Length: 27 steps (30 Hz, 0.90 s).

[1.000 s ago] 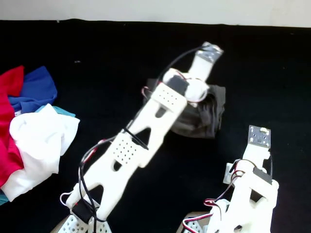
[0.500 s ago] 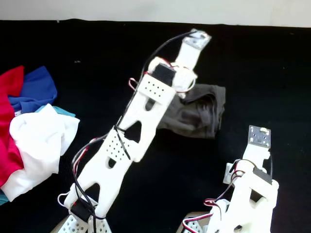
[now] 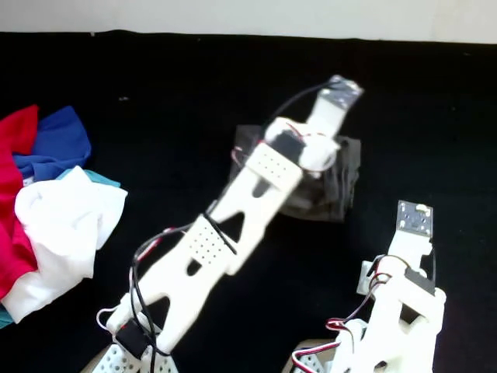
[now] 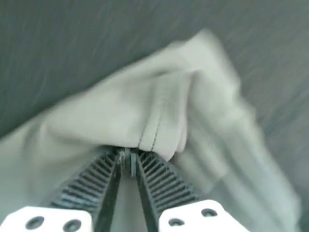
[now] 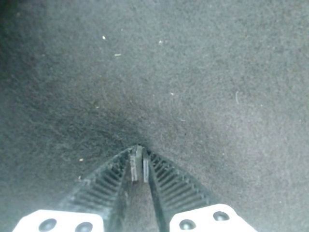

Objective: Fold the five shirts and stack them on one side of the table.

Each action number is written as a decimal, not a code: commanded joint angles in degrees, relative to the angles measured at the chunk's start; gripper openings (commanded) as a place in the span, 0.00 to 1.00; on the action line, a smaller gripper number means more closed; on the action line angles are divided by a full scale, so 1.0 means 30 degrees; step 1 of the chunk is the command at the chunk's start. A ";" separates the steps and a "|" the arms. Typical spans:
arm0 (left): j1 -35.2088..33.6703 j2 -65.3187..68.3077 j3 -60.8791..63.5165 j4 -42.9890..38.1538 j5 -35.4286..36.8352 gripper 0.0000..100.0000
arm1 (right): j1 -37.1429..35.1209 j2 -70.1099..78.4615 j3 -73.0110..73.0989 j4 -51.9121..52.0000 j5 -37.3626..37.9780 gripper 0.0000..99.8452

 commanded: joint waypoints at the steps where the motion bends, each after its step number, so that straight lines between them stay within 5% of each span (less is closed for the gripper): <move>1: 0.1158 -0.0220 -0.0630 -0.2374 -0.0176 0.01 | 0.0103 -0.0015 0.0513 -0.0542 0.0088 0.01; 9: 0.0659 -0.1626 -0.1832 -0.4161 -0.0176 0.01 | 0.0103 -0.0015 0.0513 -0.0542 0.0088 0.01; 20: -0.0308 -0.3619 -0.1832 0.6652 -0.0088 0.01 | 0.0103 -0.0015 0.0513 -0.0542 0.0088 0.01; 27: 0.1890 -0.2066 -0.1861 0.8469 -0.0059 0.01 | 0.0103 -0.0015 0.0513 -0.0542 0.0088 0.01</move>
